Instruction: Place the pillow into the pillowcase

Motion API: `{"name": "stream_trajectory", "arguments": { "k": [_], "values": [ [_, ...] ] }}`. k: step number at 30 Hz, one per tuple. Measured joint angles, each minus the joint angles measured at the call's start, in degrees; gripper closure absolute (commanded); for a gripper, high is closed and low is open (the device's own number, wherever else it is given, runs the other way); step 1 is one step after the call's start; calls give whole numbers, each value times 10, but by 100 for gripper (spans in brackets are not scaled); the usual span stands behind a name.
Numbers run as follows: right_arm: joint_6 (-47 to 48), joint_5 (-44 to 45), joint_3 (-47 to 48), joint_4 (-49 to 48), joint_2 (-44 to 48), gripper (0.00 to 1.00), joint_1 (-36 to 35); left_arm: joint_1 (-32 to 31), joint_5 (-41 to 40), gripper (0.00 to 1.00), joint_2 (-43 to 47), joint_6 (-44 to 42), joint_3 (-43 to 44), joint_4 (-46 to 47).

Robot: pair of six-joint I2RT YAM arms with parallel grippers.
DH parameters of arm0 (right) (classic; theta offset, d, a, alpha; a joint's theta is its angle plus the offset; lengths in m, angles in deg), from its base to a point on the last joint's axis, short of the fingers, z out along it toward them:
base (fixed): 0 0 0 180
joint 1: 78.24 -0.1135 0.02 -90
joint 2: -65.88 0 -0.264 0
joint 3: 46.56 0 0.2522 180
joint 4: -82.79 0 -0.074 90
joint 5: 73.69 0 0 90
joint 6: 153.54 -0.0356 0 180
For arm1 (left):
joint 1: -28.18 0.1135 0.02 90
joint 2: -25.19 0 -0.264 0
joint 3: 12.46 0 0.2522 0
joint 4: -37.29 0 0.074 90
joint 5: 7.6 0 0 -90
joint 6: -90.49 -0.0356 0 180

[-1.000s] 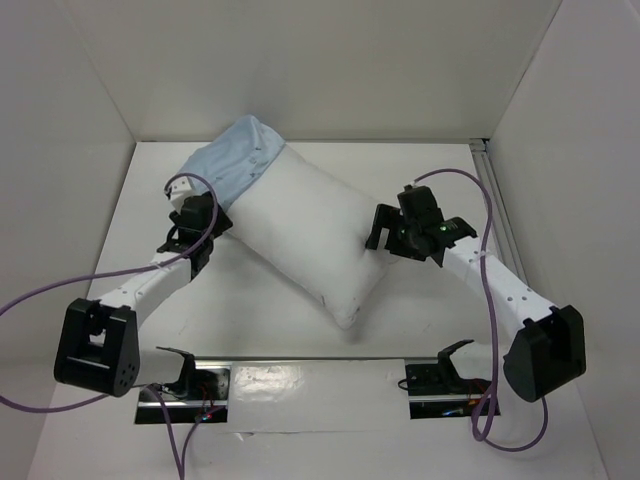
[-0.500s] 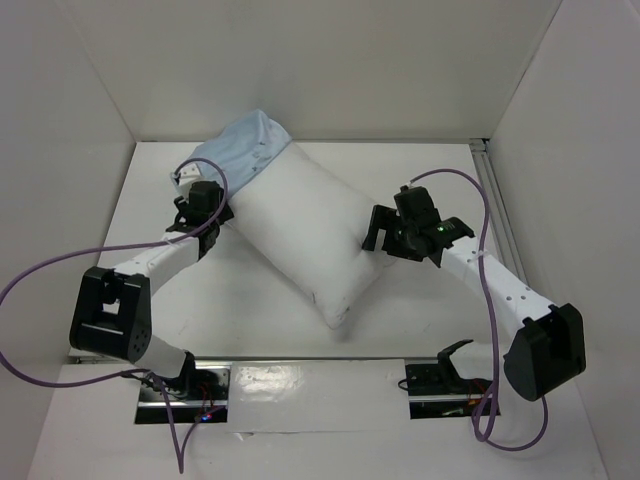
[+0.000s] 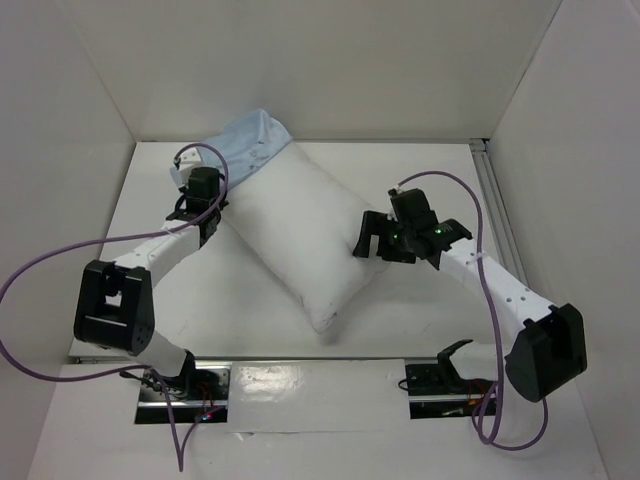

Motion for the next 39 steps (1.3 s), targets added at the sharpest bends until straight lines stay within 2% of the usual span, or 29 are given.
{"name": "stream_trajectory", "arguments": {
  "k": [2, 4, 5, 6, 10, 11, 14, 16, 20, 21, 22, 23, 24, 26, 29, 33, 39],
  "values": [
    [6, -27, -8, -1, 10, 0, -4, 0, 0, 80, -3, -3, 0, 0],
    [10, -44, -17, 2, 27, 0, -5, 0, 1, 72, -5, -3, 0, -1],
    [13, -50, -19, 5, 37, 0, -5, 1, 3, 66, -5, -5, 0, -1],
    [14, -57, -19, 9, 44, 0, -6, 2, 6, 52, -5, -8, 0, 0],
    [12, -98, -30, 3, 79, 0, -7, 12, 39, 33, -5, -21, 0, 6],
    [6, -115, -41, -6, 88, 0, -7, 17, 50, 29, -5, -23, 0, 8],
    [-22, -163, -87, -48, 99, 0, -16, 31, 85, 27, -15, -30, 2, 12],
    [-39, -178, -116, -66, 96, 0, -35, 38, 106, 29, -31, -31, 10, 13],
    [-69, -196, -128, -113, 75, 0, -78, 42, 139, 49, -70, -30, 33, 14],
    [-77, -201, -128, -131, 67, 0, -87, 43, 144, 58, -76, -29, 38, 15],
    [-85, -204, -128, -148, 57, 0, -97, 43, 150, 80, -83, -29, 45, 16],
    [-93, -206, -128, -165, 46, 0, -103, 43, 155, 93, -89, -25, 51, 17],
    [-104, -205, -128, -181, 35, 4, -107, 43, 161, 100, -94, -29, 56, 16],
    [-125, -196, -128, -209, 11, 35, -113, 43, 166, 100, -98, -32, 63, 15],
    [-145, -171, -127, -229, -10, 100, -109, 45, 172, 100, -93, -31, 63, 11],
    [-150, -139, -97, -212, -17, 100, -76, 47, 212, 100, -52, -32, 58, -12],
    [-99, -102, 25, -151, -10, 100, 25, 44, 304, 100, 30, -27, 76, -64]
  ]
}}
